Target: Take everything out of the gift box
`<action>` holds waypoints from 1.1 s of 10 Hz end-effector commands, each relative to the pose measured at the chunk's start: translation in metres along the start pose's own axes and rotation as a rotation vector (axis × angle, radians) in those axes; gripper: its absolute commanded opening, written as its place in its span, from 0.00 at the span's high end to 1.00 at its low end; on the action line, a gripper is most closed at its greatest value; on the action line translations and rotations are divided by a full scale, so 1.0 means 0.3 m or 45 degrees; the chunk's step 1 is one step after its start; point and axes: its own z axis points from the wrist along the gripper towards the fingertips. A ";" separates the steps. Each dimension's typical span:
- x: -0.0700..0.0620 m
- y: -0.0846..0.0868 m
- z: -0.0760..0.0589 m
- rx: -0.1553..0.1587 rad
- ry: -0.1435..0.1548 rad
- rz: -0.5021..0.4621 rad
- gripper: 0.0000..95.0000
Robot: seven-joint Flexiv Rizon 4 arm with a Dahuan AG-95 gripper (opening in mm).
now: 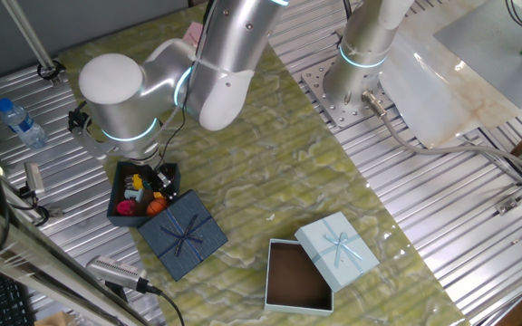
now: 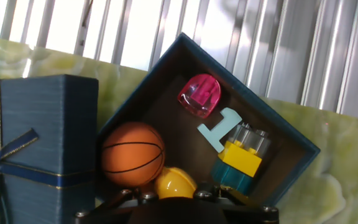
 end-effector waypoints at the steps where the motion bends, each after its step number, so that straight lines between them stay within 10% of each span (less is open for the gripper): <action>1: 0.005 0.001 0.001 -0.008 0.005 0.029 0.40; 2: 0.004 0.001 0.000 -0.005 0.009 0.032 0.60; 11: 0.012 0.002 -0.007 -0.038 0.028 0.045 0.60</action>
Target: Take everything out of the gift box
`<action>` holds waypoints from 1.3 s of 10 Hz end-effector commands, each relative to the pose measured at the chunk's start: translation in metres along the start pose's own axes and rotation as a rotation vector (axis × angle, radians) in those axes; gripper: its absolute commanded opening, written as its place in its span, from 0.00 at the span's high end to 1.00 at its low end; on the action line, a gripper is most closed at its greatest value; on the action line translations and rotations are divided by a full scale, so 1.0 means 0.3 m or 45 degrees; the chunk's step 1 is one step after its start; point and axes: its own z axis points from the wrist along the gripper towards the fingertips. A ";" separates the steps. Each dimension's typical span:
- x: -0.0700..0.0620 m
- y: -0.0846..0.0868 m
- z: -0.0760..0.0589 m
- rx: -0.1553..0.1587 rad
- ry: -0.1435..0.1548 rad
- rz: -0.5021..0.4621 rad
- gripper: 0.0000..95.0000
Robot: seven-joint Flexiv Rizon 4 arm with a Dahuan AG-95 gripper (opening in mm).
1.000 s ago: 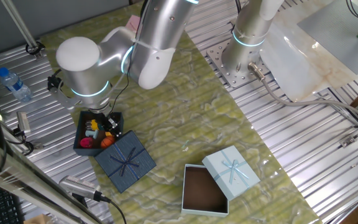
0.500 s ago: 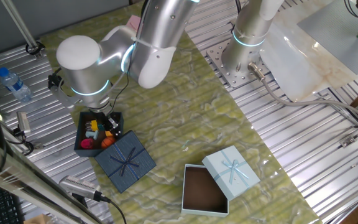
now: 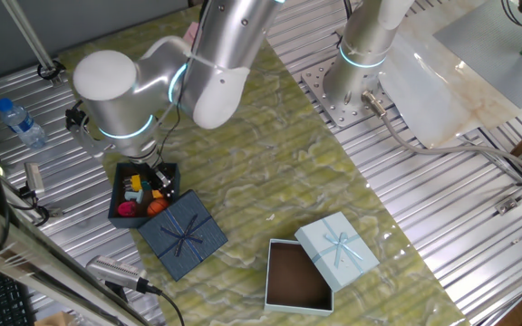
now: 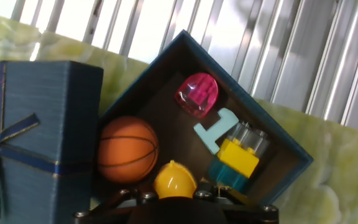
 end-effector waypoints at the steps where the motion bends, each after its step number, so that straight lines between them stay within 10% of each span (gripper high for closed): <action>1: 0.008 0.001 -0.007 -0.005 0.007 0.000 0.60; 4: 0.010 0.001 -0.008 -0.022 0.011 0.008 0.60; 5: 0.011 0.003 -0.015 -0.024 0.014 0.003 0.40; 12: 0.014 -0.001 0.005 -0.021 0.009 0.008 0.40; 13: 0.014 -0.001 0.008 -0.022 0.009 0.008 0.60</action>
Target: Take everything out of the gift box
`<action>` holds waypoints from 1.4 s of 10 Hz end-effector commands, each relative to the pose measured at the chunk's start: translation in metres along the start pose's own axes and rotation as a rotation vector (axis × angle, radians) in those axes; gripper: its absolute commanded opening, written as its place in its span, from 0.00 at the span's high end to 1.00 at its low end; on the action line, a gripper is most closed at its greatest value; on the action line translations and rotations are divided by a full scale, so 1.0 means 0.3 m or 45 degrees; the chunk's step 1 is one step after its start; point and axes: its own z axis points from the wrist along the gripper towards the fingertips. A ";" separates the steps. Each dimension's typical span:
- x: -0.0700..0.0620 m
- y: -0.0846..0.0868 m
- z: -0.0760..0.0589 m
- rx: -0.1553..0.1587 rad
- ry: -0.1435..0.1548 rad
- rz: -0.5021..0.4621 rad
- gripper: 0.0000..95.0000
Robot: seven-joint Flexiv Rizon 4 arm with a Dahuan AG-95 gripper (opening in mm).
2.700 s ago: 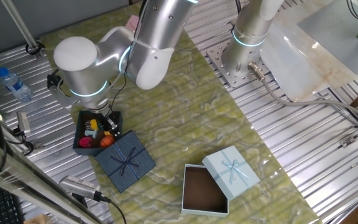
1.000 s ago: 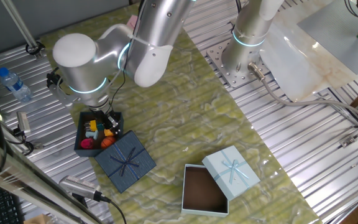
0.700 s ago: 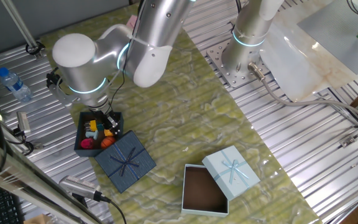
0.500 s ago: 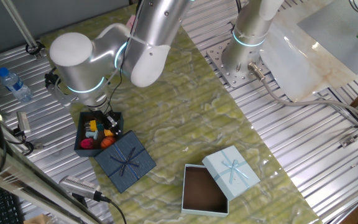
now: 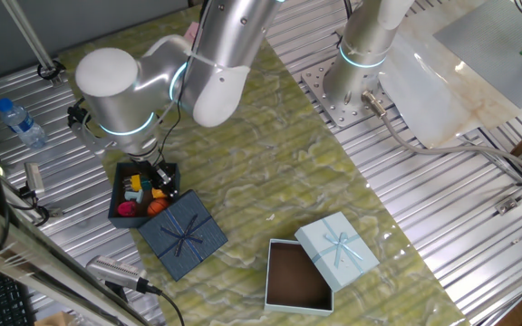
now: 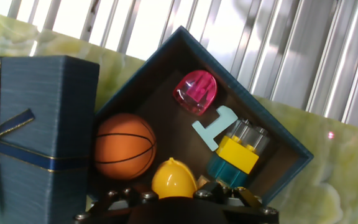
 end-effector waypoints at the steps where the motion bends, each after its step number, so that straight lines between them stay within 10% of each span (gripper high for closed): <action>1: 0.000 0.006 0.014 -0.015 0.004 0.005 0.60; 4: -0.008 0.013 0.003 -0.113 -0.018 0.005 0.60; 8: -0.008 0.011 0.007 -0.053 0.003 -0.003 0.60; 9: -0.008 0.011 0.006 -0.045 0.003 -0.019 0.40; 11: -0.007 0.012 0.004 0.004 0.006 -0.063 0.40; 12: -0.007 0.012 0.003 0.020 0.004 -0.068 0.20; 13: -0.005 0.010 0.005 0.007 0.002 -0.059 0.40; 14: -0.003 0.009 0.007 0.006 0.003 -0.052 0.40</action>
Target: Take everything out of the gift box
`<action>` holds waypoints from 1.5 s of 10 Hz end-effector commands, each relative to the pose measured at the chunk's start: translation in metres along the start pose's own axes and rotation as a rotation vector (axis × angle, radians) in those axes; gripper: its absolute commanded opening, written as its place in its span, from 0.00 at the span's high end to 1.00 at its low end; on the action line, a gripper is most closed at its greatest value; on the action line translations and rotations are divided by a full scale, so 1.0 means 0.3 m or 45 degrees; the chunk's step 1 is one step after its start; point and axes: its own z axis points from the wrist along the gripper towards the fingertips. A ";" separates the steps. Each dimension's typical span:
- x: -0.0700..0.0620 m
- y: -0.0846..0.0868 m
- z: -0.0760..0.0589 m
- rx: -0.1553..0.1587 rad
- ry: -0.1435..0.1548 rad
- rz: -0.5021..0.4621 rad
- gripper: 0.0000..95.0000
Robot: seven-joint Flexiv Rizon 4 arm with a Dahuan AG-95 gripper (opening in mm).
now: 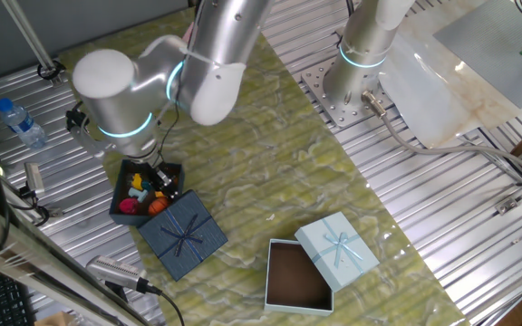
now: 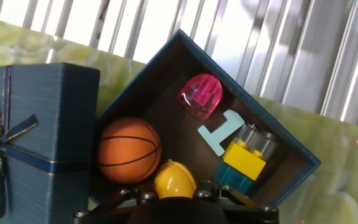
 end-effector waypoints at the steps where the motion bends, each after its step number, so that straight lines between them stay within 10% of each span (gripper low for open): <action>1: 0.005 -0.004 0.003 -0.028 -0.002 0.031 0.40; 2: 0.005 -0.004 0.004 -0.030 0.001 0.043 0.40; 3: 0.005 -0.005 0.007 -0.030 0.003 0.050 0.60; 10: 0.003 -0.005 0.012 -0.059 0.000 0.084 0.60; 12: -0.003 0.003 -0.005 -0.027 0.013 0.098 1.00; 15: 0.000 0.005 -0.038 -0.031 0.015 0.090 1.00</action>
